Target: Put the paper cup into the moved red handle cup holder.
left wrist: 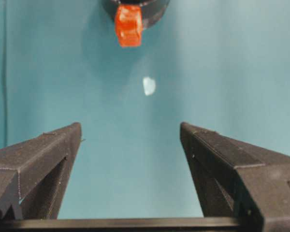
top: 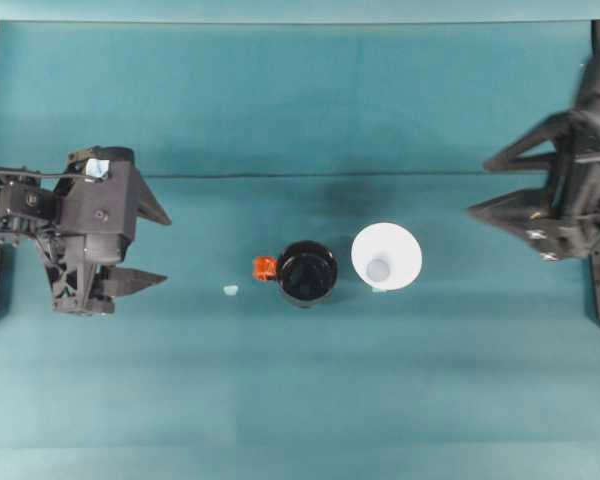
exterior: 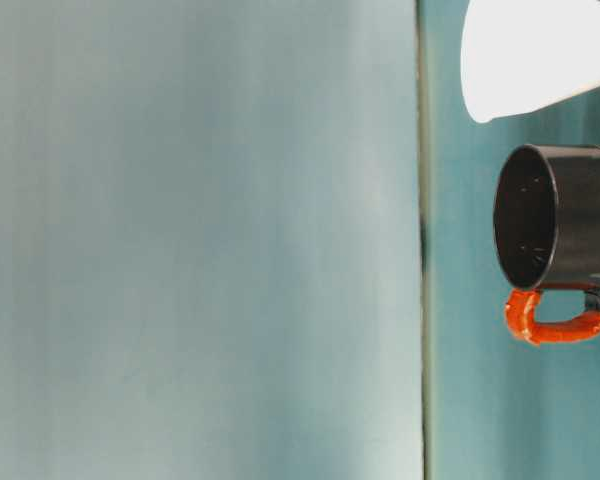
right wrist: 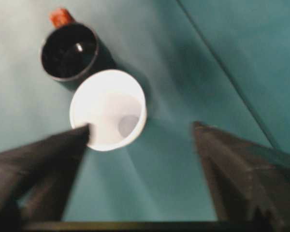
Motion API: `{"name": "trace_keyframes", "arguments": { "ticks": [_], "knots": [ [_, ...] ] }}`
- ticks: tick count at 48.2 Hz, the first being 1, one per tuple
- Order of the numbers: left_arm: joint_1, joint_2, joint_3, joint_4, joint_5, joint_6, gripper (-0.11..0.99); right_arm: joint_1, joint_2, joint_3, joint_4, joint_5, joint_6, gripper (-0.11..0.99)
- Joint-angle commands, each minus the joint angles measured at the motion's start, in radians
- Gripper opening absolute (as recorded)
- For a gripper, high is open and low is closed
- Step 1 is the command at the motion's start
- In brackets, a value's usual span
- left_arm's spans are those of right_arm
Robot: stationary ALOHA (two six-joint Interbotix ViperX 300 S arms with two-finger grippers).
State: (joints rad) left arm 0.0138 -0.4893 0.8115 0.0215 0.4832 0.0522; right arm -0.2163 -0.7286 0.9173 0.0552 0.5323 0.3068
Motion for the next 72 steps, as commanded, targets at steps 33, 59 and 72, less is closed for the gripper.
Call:
{"name": "trace_keyframes", "arguments": {
  "ticks": [33,59,72],
  "knots": [
    [0.0,-0.023,0.028,0.005,-0.006,-0.046,0.91,0.031,0.617,-0.305,0.0,0.199,0.0,0.94],
    [0.002,-0.017,0.046,0.002,-0.04,-0.049,0.91,0.031,0.746,-0.287,0.0,0.132,-0.002,0.93],
    [0.002,-0.015,0.051,0.005,-0.04,-0.049,0.91,0.031,0.747,-0.295,0.003,0.146,0.0,0.66]
  ]
}}
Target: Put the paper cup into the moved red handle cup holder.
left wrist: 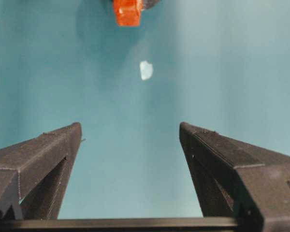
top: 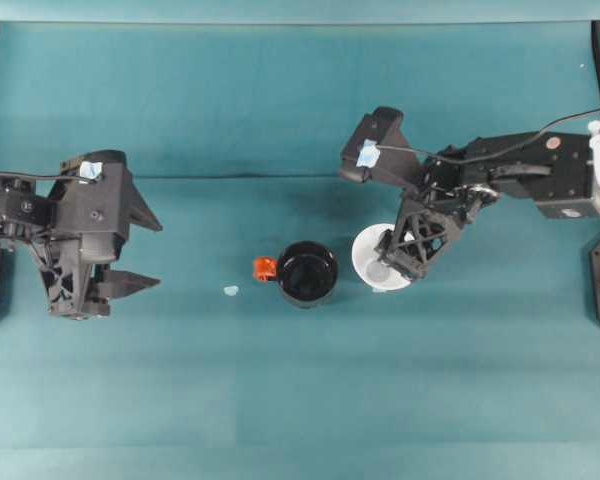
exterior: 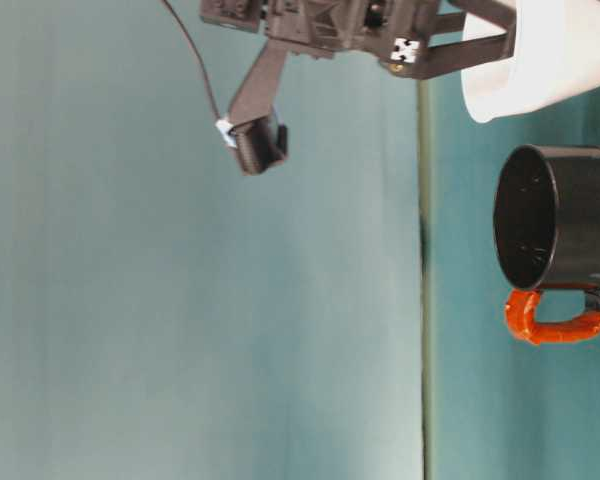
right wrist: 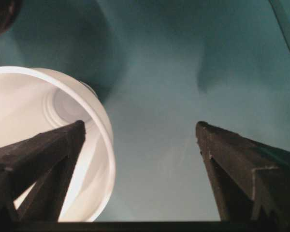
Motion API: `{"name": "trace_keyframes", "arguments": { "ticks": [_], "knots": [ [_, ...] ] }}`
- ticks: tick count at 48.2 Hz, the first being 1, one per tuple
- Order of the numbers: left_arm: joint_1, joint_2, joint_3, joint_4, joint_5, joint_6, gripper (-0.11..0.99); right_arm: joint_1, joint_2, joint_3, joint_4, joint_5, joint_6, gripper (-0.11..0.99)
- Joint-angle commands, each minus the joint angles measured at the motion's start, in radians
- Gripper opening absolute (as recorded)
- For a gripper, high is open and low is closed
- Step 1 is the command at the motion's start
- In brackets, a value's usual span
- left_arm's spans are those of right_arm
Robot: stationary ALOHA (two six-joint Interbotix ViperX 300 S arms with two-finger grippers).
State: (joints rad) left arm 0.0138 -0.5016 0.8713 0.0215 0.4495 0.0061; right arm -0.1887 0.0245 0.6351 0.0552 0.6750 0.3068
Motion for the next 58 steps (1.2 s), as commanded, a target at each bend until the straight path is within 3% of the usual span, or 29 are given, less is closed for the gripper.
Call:
{"name": "trace_keyframes", "arguments": {
  "ticks": [1,10,18,23,29,41,46,53,58],
  "knots": [
    [0.002,-0.003,-0.009,0.005,-0.006,-0.003,0.91,0.003,-0.006,-0.012,0.003,0.005,0.0,0.61],
    [0.003,-0.003,-0.009,0.002,-0.006,-0.003,0.91,0.009,-0.006,-0.034,0.003,0.012,-0.002,0.14],
    [0.003,-0.003,-0.009,0.002,-0.009,-0.003,0.91,0.018,-0.015,-0.04,0.003,0.014,-0.002,-0.07],
    [0.005,-0.003,-0.006,0.002,-0.006,-0.003,0.9,0.02,-0.034,-0.058,0.005,0.049,-0.002,-0.1],
    [0.005,-0.003,-0.008,0.005,-0.006,-0.005,0.9,0.014,-0.091,-0.112,0.003,0.178,-0.002,-0.1],
    [0.006,-0.003,-0.006,0.002,-0.006,-0.008,0.9,-0.046,-0.239,-0.285,0.005,0.425,0.0,-0.1],
    [0.006,-0.003,-0.006,0.002,-0.006,-0.008,0.9,-0.057,-0.267,-0.379,0.006,0.5,0.0,-0.1],
    [0.006,-0.003,-0.006,0.002,-0.006,-0.008,0.9,-0.049,-0.249,-0.425,0.005,0.534,0.0,-0.1],
    [0.006,-0.003,-0.008,0.005,-0.006,-0.009,0.9,-0.029,-0.21,-0.433,0.006,0.509,0.0,-0.1]
  ]
}}
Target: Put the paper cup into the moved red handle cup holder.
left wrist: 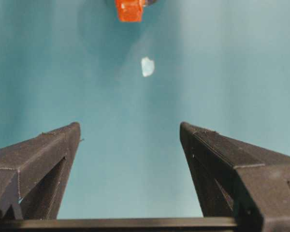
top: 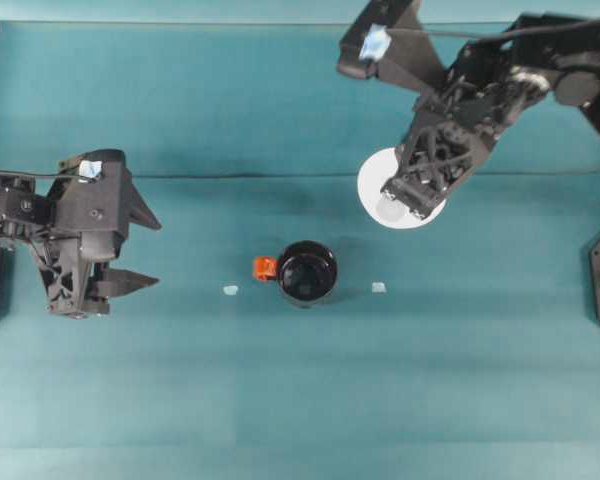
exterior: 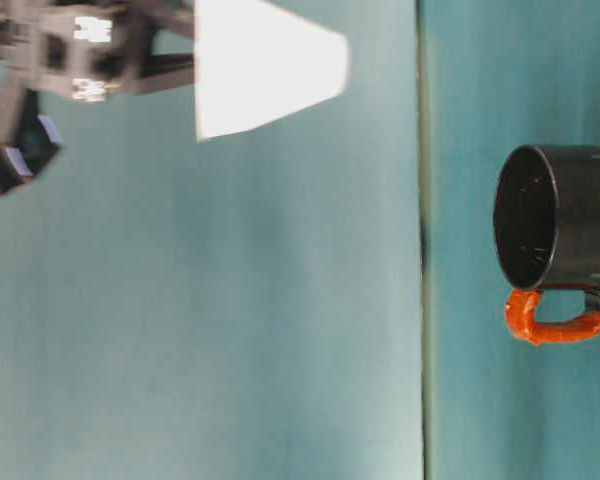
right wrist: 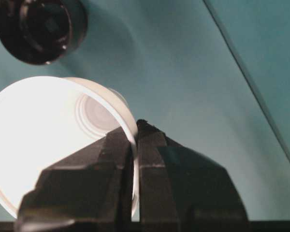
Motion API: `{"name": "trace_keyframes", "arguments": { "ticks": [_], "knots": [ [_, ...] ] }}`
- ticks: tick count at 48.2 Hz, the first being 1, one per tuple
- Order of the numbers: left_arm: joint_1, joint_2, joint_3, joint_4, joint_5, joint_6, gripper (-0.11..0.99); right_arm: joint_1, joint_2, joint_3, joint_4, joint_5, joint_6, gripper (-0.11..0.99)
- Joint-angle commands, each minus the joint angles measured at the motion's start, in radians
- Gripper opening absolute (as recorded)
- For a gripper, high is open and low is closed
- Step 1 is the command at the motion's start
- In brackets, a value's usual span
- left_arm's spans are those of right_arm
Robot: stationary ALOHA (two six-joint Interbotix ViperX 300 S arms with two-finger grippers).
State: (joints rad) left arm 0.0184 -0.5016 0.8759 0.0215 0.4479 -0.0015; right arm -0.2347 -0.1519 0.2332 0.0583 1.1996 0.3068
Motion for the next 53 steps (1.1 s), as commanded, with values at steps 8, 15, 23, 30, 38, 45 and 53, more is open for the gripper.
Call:
{"name": "trace_keyframes", "arguments": {
  "ticks": [8,15,23,30,38,45,53],
  "knots": [
    [0.002,-0.003,-0.011,0.002,-0.005,-0.015,0.9,0.054,0.029,-0.077,0.008,-0.104,0.005,-0.1],
    [0.002,-0.003,-0.011,0.002,-0.005,-0.026,0.9,0.075,0.083,-0.091,0.008,-0.143,0.005,-0.1],
    [0.002,-0.003,-0.011,0.005,-0.005,-0.026,0.9,0.107,0.178,-0.091,0.008,-0.204,0.003,-0.1],
    [0.002,-0.003,-0.008,0.002,-0.005,-0.028,0.9,0.135,0.249,-0.092,0.008,-0.261,0.003,-0.1],
    [0.002,-0.002,-0.008,0.005,-0.005,-0.028,0.9,0.15,0.299,-0.095,0.008,-0.279,0.0,-0.1],
    [0.002,-0.003,-0.006,0.002,-0.005,-0.028,0.9,0.156,0.324,-0.092,0.008,-0.288,-0.002,-0.1],
    [0.002,-0.002,-0.003,0.005,-0.005,-0.028,0.9,0.164,0.351,-0.089,0.003,-0.29,-0.003,-0.1]
  ]
}}
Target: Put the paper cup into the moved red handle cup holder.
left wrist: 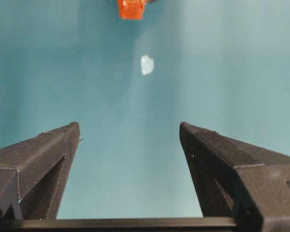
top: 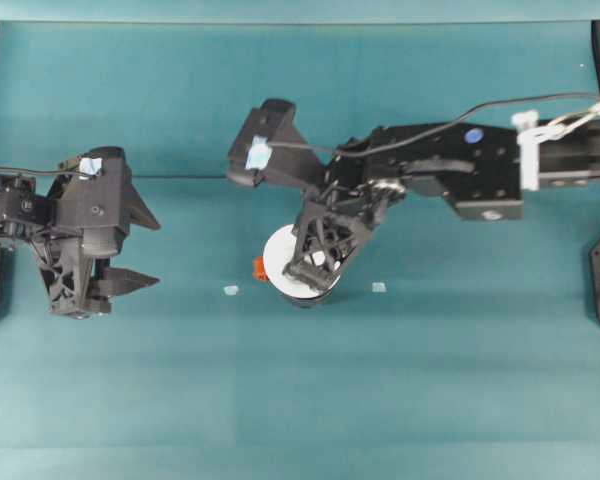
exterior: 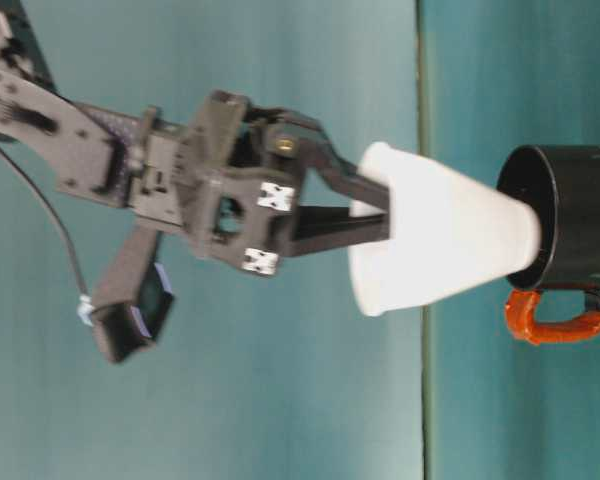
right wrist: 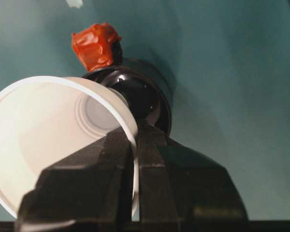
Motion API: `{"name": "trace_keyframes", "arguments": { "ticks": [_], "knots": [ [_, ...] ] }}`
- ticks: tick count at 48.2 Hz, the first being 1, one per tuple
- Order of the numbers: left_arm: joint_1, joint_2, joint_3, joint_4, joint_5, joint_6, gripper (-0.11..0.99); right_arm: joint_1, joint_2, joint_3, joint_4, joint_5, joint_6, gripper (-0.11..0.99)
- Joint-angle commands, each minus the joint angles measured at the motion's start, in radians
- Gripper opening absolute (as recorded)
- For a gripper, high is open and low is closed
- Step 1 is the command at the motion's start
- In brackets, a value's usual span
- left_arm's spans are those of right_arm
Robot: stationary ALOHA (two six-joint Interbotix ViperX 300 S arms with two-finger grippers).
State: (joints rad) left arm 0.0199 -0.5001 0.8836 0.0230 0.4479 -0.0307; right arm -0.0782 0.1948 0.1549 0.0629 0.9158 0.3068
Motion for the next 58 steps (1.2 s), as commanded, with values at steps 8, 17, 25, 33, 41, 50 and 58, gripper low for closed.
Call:
{"name": "trace_keyframes", "arguments": {
  "ticks": [8,17,25,33,41,50,58],
  "knots": [
    [0.0,0.003,-0.011,0.003,-0.005,0.002,0.9,0.006,0.035,-0.009,-0.012,-0.015,-0.015,-0.1],
    [-0.006,0.015,-0.012,0.0,-0.005,0.002,0.9,0.0,0.048,-0.009,-0.018,-0.009,-0.021,-0.1],
    [-0.006,0.014,-0.011,0.0,-0.005,0.003,0.9,-0.003,0.048,-0.009,-0.02,0.003,-0.023,-0.1],
    [-0.006,0.014,-0.011,0.0,-0.008,0.003,0.9,-0.003,0.043,-0.011,-0.018,0.002,-0.023,-0.1],
    [-0.006,0.012,-0.009,0.0,-0.005,0.003,0.9,-0.006,0.035,-0.014,-0.018,0.018,-0.025,-0.09],
    [-0.005,0.011,-0.008,0.0,-0.005,0.005,0.9,-0.006,0.018,-0.015,-0.014,0.037,-0.037,0.0],
    [-0.002,0.011,-0.008,0.0,-0.005,0.006,0.9,-0.009,0.009,-0.015,-0.014,0.041,-0.038,0.33]
  ]
}}
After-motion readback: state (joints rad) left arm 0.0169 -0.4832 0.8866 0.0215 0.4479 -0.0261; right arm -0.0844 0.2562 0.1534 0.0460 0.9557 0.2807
